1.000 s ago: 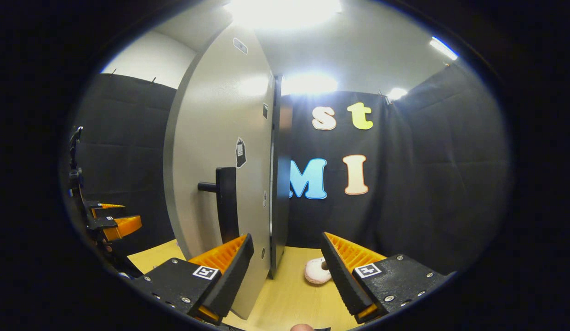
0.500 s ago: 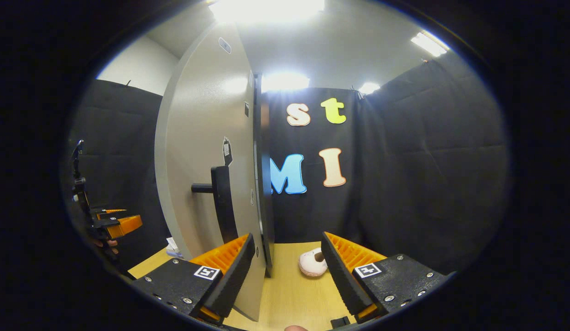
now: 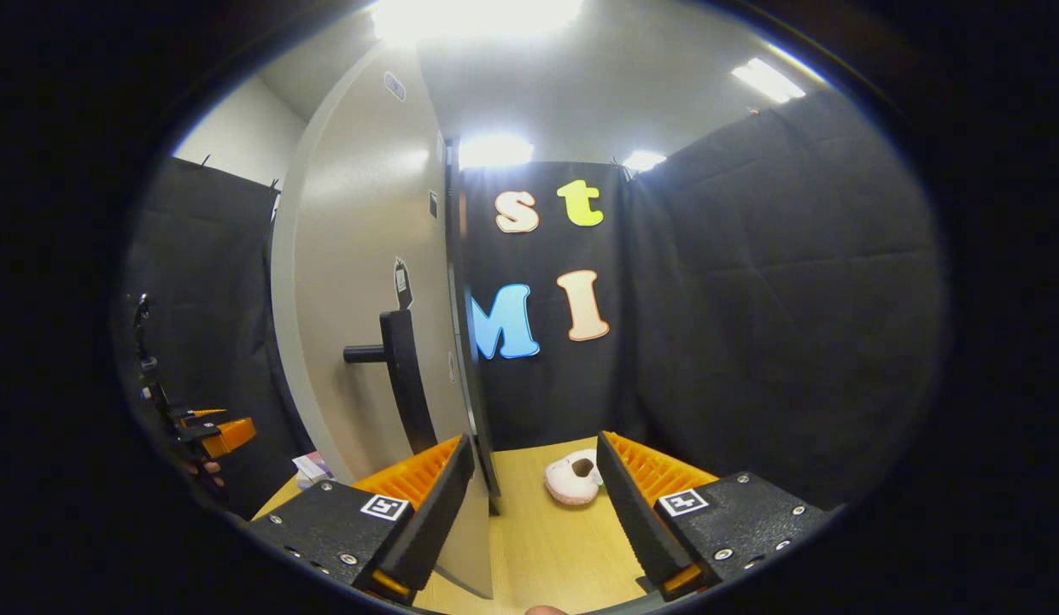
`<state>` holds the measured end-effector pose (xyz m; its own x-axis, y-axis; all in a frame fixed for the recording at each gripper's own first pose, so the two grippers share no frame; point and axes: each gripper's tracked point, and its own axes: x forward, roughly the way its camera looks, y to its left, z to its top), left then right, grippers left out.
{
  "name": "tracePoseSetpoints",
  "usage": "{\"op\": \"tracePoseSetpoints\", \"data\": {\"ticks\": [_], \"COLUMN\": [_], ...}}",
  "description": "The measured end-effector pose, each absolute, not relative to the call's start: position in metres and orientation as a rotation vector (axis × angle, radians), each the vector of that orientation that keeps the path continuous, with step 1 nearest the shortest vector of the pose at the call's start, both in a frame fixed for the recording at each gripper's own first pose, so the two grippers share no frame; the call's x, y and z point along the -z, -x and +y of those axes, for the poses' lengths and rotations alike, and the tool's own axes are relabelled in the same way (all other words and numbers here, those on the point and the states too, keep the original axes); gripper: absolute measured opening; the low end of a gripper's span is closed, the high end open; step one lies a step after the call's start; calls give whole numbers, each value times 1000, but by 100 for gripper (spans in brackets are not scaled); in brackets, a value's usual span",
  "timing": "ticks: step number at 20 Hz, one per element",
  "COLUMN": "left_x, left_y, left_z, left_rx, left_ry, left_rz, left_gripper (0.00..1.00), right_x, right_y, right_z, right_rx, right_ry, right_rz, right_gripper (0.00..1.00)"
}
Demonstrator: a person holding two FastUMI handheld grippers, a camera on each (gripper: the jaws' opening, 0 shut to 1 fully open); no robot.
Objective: Open the cabinet door with the right hand, grasp the bottle in the cabinet with the left hand and place it on the coaster, then close the cabinet door with the right hand.
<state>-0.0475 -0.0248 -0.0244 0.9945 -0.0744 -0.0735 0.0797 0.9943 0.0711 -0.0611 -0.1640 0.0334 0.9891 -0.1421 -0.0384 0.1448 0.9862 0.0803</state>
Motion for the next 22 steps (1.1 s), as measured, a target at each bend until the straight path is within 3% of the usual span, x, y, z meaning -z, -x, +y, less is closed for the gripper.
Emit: {"op": "tracePoseSetpoints", "data": {"ticks": [2,3,4,7,10,11,12,13,14,17,20,22], "left_x": [18,13,9,1,3,2,2,-1,-3,1,4,4], "left_y": [49,51,53,56,59,60,62,63,64,67,70,71], "left_z": [-25,-27,-28,-30,-35,-36,-36,-34,-33,-31,-25,-20], "left_rx": [64,61,56,41,39,39,34,25,20,18,9,-6], "left_ry": [-65,-70,-83,-108,-113,-112,-117,-122,-122,-124,-126,-133], "left_rz": [67,61,56,30,41,40,39,34,29,37,47,49], "left_gripper": [83,76,76,83,80,84,75,84,80,84,76,77], "right_x": [-30,-29,-30,-35,-32,-34,-35,-34,-34,-35,-36,-35], "right_y": [60,59,58,53,47,46,45,41,39,29,21,16], "right_z": [-155,-150,-146,-136,-123,-120,-117,-112,-109,-101,-95,-89], "right_rx": [103,80,63,22,-26,-39,-51,-68,-81,-105,-122,-137], "right_ry": [-93,-99,-104,-99,-119,-113,-106,-103,-106,-114,-121,-129], "right_rz": [55,63,63,52,61,57,56,55,57,57,62,61], "right_gripper": [90,90,87,90,90,90,91,91,90,91,91,91]}}
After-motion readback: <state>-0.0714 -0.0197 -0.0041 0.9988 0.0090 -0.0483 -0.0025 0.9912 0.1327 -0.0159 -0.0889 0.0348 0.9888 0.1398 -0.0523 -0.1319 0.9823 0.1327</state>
